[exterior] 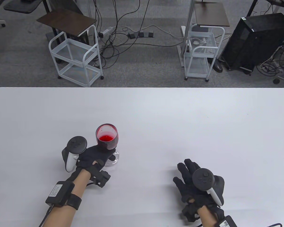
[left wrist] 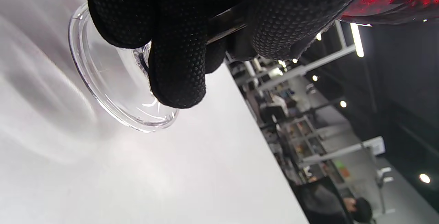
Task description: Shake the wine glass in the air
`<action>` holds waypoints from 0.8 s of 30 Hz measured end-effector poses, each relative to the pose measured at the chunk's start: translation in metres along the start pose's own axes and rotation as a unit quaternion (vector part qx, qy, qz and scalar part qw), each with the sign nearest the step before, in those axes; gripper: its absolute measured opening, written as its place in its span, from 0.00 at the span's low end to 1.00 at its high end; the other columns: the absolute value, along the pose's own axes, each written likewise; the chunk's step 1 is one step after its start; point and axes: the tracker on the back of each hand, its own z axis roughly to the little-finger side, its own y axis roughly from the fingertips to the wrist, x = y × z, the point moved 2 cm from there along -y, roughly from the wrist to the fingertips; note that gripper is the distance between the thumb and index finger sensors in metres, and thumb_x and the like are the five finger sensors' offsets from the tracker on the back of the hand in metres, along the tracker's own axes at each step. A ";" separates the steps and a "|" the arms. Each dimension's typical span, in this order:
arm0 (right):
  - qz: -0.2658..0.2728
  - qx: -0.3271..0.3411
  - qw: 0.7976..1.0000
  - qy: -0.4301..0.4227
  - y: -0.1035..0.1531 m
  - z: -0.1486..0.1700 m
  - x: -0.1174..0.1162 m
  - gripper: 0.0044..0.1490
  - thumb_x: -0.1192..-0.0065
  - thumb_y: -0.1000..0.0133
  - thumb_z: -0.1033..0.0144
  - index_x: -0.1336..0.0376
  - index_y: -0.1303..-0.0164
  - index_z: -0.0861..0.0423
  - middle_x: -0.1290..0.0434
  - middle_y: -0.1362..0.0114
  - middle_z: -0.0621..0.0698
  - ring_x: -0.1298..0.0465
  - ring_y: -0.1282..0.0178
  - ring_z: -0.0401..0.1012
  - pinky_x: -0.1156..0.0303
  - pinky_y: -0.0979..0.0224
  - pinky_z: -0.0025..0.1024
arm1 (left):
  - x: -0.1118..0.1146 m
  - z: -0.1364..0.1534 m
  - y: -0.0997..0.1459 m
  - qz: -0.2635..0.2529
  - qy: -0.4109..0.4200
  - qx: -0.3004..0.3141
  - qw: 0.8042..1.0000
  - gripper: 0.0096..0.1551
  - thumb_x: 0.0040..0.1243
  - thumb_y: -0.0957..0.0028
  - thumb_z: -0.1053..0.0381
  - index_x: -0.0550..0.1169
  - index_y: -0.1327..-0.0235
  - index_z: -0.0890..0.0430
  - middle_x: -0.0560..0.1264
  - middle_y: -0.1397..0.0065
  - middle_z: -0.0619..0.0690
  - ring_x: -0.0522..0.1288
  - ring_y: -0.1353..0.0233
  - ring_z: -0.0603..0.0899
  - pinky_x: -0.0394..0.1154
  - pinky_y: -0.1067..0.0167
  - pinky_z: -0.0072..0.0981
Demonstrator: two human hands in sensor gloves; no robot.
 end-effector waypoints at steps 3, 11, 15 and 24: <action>0.010 0.004 1.000 0.000 0.002 -0.001 0.002 0.43 0.40 0.51 0.44 0.45 0.25 0.47 0.53 0.13 0.50 0.55 0.15 0.54 0.57 0.20 0.62 | 0.006 -0.002 0.003 0.023 0.035 0.013 0.999 0.23 0.76 0.50 0.45 0.87 0.42 0.50 0.86 0.36 0.55 0.96 0.51 0.54 0.85 0.44 0.48; 0.006 0.002 1.000 -0.003 0.001 0.000 0.002 0.43 0.40 0.51 0.44 0.45 0.25 0.47 0.53 0.13 0.50 0.55 0.15 0.54 0.57 0.20 0.62 | 0.005 0.000 0.002 0.021 0.020 0.004 1.000 0.23 0.76 0.50 0.46 0.86 0.42 0.49 0.86 0.35 0.55 0.96 0.50 0.54 0.85 0.44 0.49; 0.004 0.002 1.000 0.000 0.002 -0.001 0.001 0.43 0.40 0.51 0.44 0.45 0.25 0.47 0.54 0.13 0.50 0.55 0.15 0.54 0.57 0.20 0.62 | 0.004 0.002 0.000 0.011 0.027 0.004 1.000 0.23 0.75 0.49 0.45 0.86 0.42 0.49 0.86 0.35 0.54 0.96 0.51 0.53 0.86 0.44 0.48; 0.006 0.006 1.000 -0.003 0.002 -0.001 0.002 0.43 0.40 0.51 0.44 0.45 0.25 0.48 0.53 0.13 0.50 0.55 0.15 0.54 0.57 0.20 0.62 | 0.008 -0.005 0.001 0.027 0.029 0.012 0.999 0.23 0.76 0.50 0.46 0.86 0.42 0.49 0.86 0.35 0.54 0.96 0.50 0.54 0.85 0.44 0.49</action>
